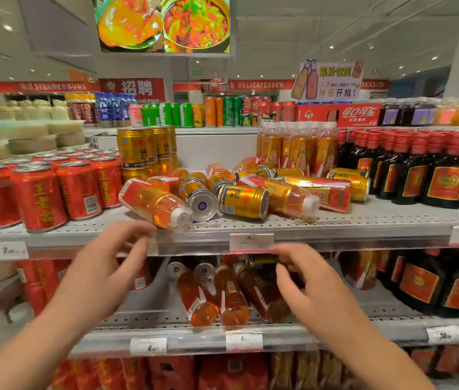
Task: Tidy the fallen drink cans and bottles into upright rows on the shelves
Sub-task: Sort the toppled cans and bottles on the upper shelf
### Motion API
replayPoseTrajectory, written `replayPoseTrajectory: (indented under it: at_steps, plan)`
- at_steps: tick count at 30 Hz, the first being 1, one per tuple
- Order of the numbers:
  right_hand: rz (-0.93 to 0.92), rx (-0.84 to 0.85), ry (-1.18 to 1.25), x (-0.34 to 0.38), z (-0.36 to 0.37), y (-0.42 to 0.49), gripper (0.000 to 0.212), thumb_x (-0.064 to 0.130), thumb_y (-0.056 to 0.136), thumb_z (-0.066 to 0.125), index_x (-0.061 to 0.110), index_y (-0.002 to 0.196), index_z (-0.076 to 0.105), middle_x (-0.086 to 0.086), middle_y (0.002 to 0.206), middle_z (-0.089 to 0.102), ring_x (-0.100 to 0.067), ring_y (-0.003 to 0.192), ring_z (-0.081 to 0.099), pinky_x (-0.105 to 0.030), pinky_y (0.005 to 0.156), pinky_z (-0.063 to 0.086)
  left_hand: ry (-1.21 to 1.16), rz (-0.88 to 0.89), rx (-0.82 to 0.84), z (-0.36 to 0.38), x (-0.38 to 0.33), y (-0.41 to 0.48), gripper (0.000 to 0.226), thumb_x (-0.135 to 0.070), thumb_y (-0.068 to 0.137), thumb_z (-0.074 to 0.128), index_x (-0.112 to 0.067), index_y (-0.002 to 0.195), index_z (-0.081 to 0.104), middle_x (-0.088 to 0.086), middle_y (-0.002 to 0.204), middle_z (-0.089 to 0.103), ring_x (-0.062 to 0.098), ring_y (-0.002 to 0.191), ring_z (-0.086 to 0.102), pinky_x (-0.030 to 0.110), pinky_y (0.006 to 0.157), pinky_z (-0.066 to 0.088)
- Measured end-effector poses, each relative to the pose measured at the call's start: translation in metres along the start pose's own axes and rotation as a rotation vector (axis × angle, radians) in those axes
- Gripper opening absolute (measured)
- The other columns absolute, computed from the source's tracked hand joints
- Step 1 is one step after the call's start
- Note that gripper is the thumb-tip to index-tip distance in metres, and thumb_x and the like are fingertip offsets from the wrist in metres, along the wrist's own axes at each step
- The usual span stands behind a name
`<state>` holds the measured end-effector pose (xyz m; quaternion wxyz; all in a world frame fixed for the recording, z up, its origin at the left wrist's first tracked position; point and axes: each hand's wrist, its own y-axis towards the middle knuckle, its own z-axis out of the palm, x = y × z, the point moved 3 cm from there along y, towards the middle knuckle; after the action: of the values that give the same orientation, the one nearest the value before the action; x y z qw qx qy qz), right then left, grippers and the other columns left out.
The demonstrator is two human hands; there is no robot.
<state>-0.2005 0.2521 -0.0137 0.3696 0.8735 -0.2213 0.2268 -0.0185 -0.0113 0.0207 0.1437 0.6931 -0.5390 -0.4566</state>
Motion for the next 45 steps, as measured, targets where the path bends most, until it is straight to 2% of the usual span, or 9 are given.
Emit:
replayPoseTrajectory:
  at_steps: [4,9,15,21,25,28,36,43,45]
  plan:
    - [-0.078,-0.096,-0.132,0.0,-0.02,0.045,0.036,0.029,0.101,0.054,0.034,0.137,0.051,0.025,0.131,0.05,0.019,0.122,0.038,0.004,0.097,0.024,0.311,0.18,0.005,-0.014,0.007,0.042,0.051,-0.007,0.089,0.069,-0.026,0.135,0.056,-0.011,0.128,0.054,0.014,0.114,0.056,0.034,0.099,0.046]
    - [-0.094,-0.134,-0.248,-0.01,-0.025,0.069,0.038,0.025,0.099,0.057,0.026,0.137,0.051,0.015,0.13,0.049,-0.002,0.125,0.042,-0.018,0.106,0.033,0.63,0.269,0.178,-0.006,0.017,0.074,0.084,-0.007,0.075,0.084,-0.017,0.149,0.048,0.012,0.146,0.052,0.037,0.128,0.051,0.055,0.106,0.045]
    - [-0.073,-0.128,-0.435,-0.021,-0.024,0.077,0.042,0.026,0.098,0.056,0.021,0.139,0.051,0.007,0.139,0.048,-0.012,0.133,0.039,-0.034,0.115,0.035,0.807,0.421,0.41,0.001,0.045,0.105,0.112,-0.038,0.064,0.093,-0.028,0.158,0.033,0.0,0.157,0.044,0.025,0.139,0.047,0.049,0.111,0.044]
    - [-0.06,-0.154,-0.468,-0.026,-0.02,0.079,0.04,0.025,0.097,0.056,0.021,0.137,0.054,0.006,0.14,0.046,-0.012,0.136,0.035,-0.029,0.115,0.029,0.713,0.44,0.464,0.007,0.069,0.125,0.096,-0.045,0.06,0.084,-0.029,0.146,0.045,-0.005,0.148,0.054,0.017,0.136,0.05,0.043,0.111,0.041]
    - [-0.066,-0.174,-0.462,-0.028,-0.02,0.08,0.04,0.025,0.096,0.057,0.021,0.136,0.055,0.007,0.138,0.048,-0.011,0.134,0.036,-0.026,0.113,0.028,0.664,0.393,0.479,0.005,0.089,0.124,0.091,-0.061,0.071,0.069,-0.04,0.152,0.034,-0.031,0.148,0.038,-0.001,0.131,0.045,0.022,0.116,0.025]
    - [-0.071,-0.191,-0.431,-0.028,-0.021,0.081,0.039,0.024,0.095,0.058,0.021,0.135,0.055,0.008,0.136,0.049,-0.01,0.131,0.039,-0.028,0.113,0.031,0.575,0.313,0.435,-0.008,0.085,0.13,0.097,-0.075,0.066,0.07,-0.045,0.15,0.035,-0.039,0.139,0.041,-0.014,0.123,0.042,0.016,0.104,0.032]
    - [-0.073,-0.236,-0.347,-0.034,-0.036,0.079,0.037,0.026,0.098,0.055,0.023,0.135,0.053,0.011,0.133,0.05,-0.006,0.128,0.04,-0.026,0.111,0.036,0.423,0.6,0.163,0.0,-0.048,0.123,0.099,-0.072,0.068,0.071,-0.035,0.153,0.037,-0.024,0.142,0.043,0.005,0.119,0.052,0.03,0.094,0.046]
    - [0.042,-0.42,-0.062,-0.077,-0.109,0.059,0.025,0.043,0.102,0.044,0.043,0.126,0.048,0.027,0.118,0.053,0.007,0.115,0.048,-0.012,0.089,0.041,0.407,0.731,0.22,0.085,-0.189,0.122,0.087,-0.067,0.08,0.06,-0.024,0.153,0.038,-0.007,0.129,0.053,0.015,0.103,0.056,0.028,0.083,0.05]
    - [0.094,-0.457,0.13,-0.096,-0.133,0.05,0.025,0.053,0.101,0.041,0.044,0.121,0.051,0.025,0.112,0.061,0.007,0.107,0.057,-0.02,0.084,0.048,0.394,0.771,0.26,0.123,-0.221,0.127,0.085,-0.06,0.08,0.067,-0.019,0.151,0.043,0.0,0.129,0.057,0.021,0.103,0.059,0.031,0.083,0.05]
